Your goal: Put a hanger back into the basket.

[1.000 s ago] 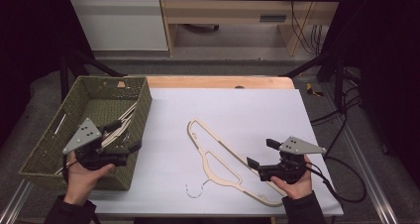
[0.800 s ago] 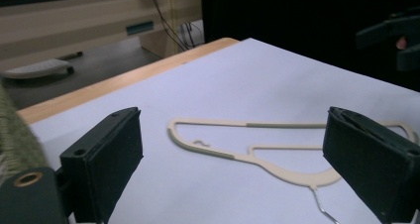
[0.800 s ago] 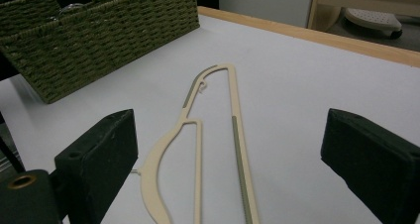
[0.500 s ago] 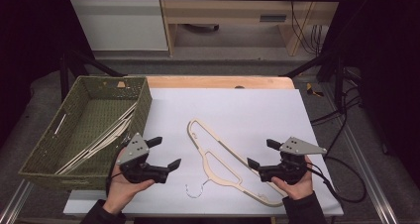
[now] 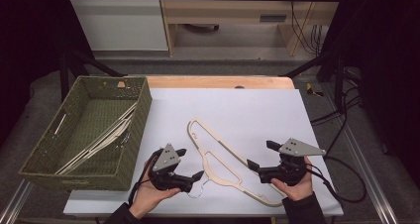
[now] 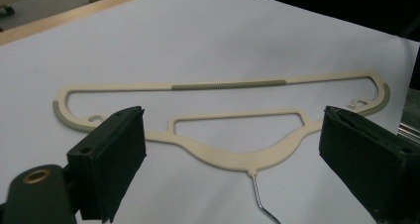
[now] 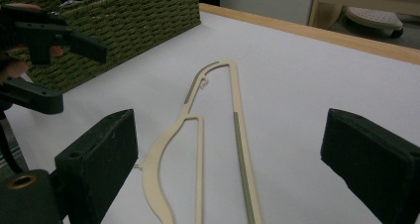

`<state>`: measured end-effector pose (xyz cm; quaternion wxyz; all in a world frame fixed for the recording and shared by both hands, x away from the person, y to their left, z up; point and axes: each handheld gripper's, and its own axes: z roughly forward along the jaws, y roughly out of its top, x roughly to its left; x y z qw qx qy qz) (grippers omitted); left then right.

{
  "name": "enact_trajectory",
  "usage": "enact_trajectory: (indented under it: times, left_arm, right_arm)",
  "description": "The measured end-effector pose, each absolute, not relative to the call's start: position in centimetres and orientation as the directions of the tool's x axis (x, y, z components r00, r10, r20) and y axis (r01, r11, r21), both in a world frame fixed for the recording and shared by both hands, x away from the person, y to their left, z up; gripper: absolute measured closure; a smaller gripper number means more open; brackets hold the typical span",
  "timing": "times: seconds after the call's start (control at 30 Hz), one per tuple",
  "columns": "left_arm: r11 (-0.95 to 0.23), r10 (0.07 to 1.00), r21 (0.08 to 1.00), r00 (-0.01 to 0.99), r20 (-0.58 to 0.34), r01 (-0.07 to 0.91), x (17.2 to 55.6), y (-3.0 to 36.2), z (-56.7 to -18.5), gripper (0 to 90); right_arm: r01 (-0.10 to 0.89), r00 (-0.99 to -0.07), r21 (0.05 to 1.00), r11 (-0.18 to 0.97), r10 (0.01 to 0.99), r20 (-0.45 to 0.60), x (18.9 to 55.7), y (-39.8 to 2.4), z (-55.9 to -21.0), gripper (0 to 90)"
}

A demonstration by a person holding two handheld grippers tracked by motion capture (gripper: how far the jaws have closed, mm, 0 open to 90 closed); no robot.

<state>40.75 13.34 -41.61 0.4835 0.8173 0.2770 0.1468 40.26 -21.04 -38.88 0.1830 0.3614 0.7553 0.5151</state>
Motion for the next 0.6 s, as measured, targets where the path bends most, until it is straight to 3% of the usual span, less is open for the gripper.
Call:
enact_trajectory:
  times: [0.37,0.6]
  left_arm:
    - [-0.443,0.587,0.824,0.809,-0.031,0.353,40.8,11.4,-44.3,15.6]
    - [-0.479,0.599,0.792,0.800,-0.022,0.380,41.0,10.7,-45.7,24.1]
  right_arm:
    - [0.359,-0.679,0.909,0.211,0.727,0.099,40.3,-20.9,-39.1,7.9]
    - [0.357,-0.681,0.909,0.213,0.726,0.098,40.3,-20.8,-39.1,8.1]
